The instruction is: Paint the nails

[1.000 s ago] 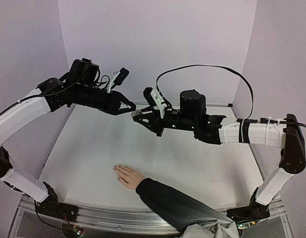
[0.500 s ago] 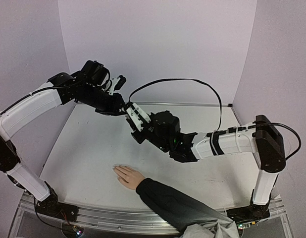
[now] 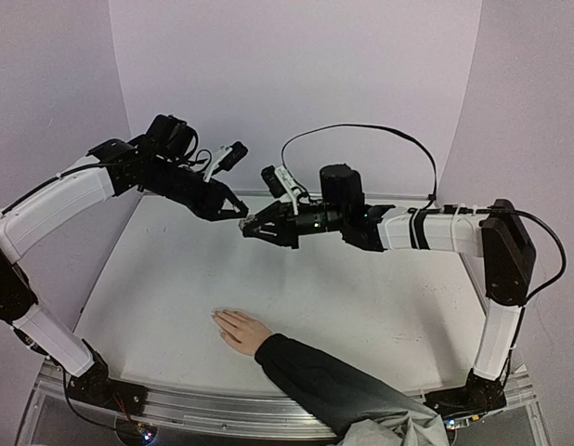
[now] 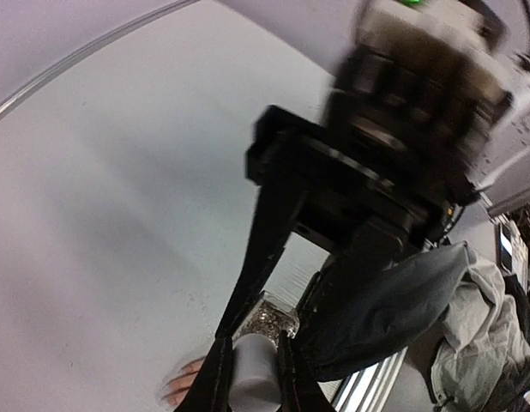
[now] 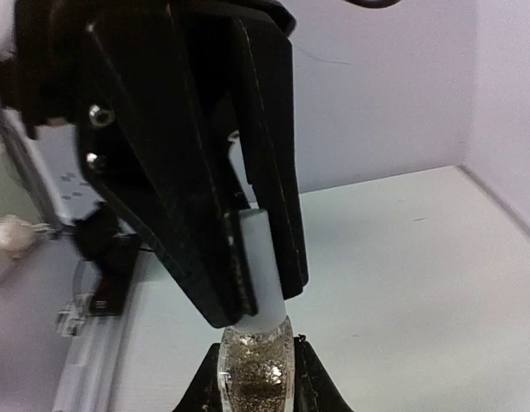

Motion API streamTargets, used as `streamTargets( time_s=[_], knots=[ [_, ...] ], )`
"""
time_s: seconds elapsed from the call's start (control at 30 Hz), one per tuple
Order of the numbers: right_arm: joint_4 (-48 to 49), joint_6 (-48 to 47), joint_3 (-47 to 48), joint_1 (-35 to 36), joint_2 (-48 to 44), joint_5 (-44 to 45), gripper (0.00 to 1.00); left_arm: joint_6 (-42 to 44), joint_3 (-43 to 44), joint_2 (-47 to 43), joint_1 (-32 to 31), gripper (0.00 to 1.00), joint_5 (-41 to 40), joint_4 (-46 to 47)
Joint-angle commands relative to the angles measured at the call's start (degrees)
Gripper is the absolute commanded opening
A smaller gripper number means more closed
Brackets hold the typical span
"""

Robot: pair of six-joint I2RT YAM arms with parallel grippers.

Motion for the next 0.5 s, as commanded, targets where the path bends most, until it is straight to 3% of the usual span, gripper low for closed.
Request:
streamTargets(
  time_s=[0.0, 0.13, 0.3, 0.47],
  knots=[
    [16.3, 16.0, 12.7, -0.2, -1.2, -37.4, 0.0, 18.4, -1.6, 2.1, -2.6, 0.0, 23.4, -6.2],
    [16.4, 18.7, 12.0, -0.3, -2.2, -37.0, 0.0, 23.2, 1.0, 4.7, -2.6, 0.0, 25.3, -12.3],
    [17.0, 21.2, 10.4, -0.3, -3.4, -32.5, 0.0, 22.6, 3.5, 4.5, -2.6, 0.01, 23.7, -13.1],
    [16.5, 18.4, 5.1, -1.0, -5.8, -24.5, 0.0, 17.2, 6.2, 2.1, -1.7, 0.27, 18.2, -11.7]
  ],
)
